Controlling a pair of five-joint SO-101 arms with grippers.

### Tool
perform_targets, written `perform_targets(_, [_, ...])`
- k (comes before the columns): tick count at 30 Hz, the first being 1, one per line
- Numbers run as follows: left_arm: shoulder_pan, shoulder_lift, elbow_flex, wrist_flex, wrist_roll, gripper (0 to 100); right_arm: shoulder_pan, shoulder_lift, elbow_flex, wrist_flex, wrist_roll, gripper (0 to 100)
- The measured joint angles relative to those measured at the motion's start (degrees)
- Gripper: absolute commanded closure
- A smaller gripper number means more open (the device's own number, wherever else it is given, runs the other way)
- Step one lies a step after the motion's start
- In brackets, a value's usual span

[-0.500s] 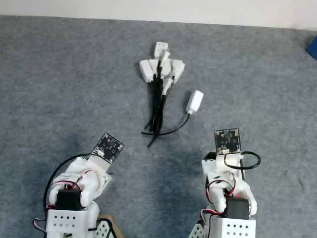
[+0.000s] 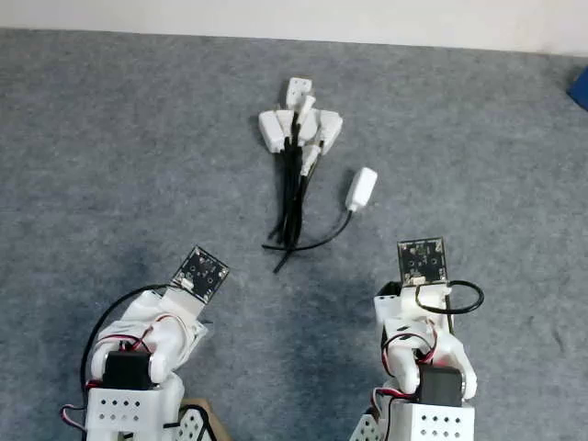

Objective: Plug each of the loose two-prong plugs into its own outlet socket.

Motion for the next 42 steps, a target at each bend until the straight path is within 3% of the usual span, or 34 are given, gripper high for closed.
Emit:
perform_targets(36, [0.0, 0.0, 0.0, -0.09, 0.0, 74, -0.26, 0.0, 0.0, -0.09, 0.0, 97.8])
perform_targets(42, [-4.66, 0.53, 0.0, -8.53, 0.0, 74, -0.26, 0.0, 0.0, -0.09, 0.0, 97.8])
